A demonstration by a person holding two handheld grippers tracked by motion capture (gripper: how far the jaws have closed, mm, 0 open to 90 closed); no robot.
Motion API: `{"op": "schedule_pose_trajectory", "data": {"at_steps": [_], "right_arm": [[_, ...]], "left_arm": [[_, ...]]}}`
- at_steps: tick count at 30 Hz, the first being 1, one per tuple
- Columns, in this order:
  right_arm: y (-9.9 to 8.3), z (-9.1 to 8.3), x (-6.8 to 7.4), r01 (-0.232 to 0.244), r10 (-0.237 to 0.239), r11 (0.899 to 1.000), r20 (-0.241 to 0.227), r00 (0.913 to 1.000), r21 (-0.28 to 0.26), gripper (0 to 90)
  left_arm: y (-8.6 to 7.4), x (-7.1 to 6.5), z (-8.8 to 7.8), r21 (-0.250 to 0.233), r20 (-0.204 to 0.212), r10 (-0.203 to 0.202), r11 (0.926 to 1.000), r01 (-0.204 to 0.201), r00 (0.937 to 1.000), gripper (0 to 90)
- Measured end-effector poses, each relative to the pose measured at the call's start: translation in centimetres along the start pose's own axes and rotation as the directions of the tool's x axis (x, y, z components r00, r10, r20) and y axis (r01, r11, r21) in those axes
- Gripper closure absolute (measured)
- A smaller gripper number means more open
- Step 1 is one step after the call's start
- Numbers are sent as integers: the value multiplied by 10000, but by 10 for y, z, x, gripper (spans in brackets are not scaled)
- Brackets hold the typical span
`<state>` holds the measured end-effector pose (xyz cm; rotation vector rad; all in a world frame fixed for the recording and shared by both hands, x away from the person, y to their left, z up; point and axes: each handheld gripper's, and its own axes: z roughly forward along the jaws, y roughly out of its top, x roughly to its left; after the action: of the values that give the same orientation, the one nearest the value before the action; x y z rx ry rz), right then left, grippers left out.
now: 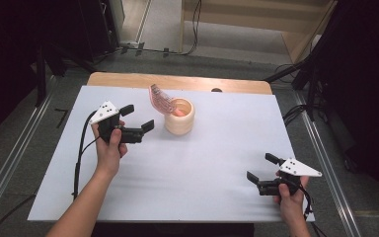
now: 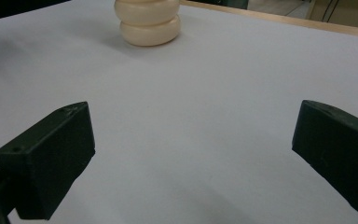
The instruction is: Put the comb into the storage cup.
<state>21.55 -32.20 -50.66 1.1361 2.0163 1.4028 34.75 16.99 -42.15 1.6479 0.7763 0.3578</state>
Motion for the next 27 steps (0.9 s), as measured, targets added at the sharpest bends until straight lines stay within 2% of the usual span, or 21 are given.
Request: {"op": "schedule_pose_trajectory", "data": {"at_steps": [12,27], "right_arm": [[0,0,0,-12,12,10000,-8,10000,45,0],[-1,2,0,-29,28,9999,12,10000,148,0]], "left_arm": [[-18,-2,-16,339,-159,239,9992,-233,9996,0],[-40,0,-31,776,-137,158,9969,-147,9998,0]]}}
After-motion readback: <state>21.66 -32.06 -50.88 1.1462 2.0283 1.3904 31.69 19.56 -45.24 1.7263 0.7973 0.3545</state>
